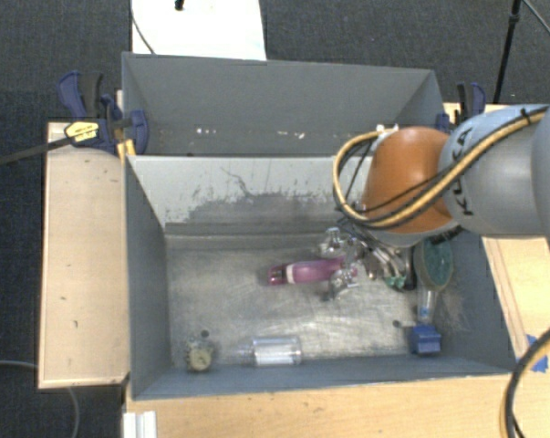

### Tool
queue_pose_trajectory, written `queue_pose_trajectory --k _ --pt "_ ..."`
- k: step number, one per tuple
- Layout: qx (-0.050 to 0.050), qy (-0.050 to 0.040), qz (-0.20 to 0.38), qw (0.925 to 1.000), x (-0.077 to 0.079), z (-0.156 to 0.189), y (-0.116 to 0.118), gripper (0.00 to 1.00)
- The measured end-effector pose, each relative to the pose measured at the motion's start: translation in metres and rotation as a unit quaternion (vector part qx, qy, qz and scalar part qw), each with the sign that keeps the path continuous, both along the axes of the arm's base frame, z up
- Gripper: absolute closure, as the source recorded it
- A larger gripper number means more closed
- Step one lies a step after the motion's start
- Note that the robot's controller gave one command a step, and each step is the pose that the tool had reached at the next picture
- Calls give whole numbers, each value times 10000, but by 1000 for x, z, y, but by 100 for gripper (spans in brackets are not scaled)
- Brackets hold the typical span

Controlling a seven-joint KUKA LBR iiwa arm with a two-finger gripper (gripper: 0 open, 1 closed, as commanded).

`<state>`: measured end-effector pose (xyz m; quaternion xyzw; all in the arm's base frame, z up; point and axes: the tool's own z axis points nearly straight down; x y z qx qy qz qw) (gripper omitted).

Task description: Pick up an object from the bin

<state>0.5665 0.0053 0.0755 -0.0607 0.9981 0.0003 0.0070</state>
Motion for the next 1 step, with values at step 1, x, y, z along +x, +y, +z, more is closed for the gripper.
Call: queue_pose_trajectory --k 1 --pt "-22 14 912 9958 10 189 -19 100"
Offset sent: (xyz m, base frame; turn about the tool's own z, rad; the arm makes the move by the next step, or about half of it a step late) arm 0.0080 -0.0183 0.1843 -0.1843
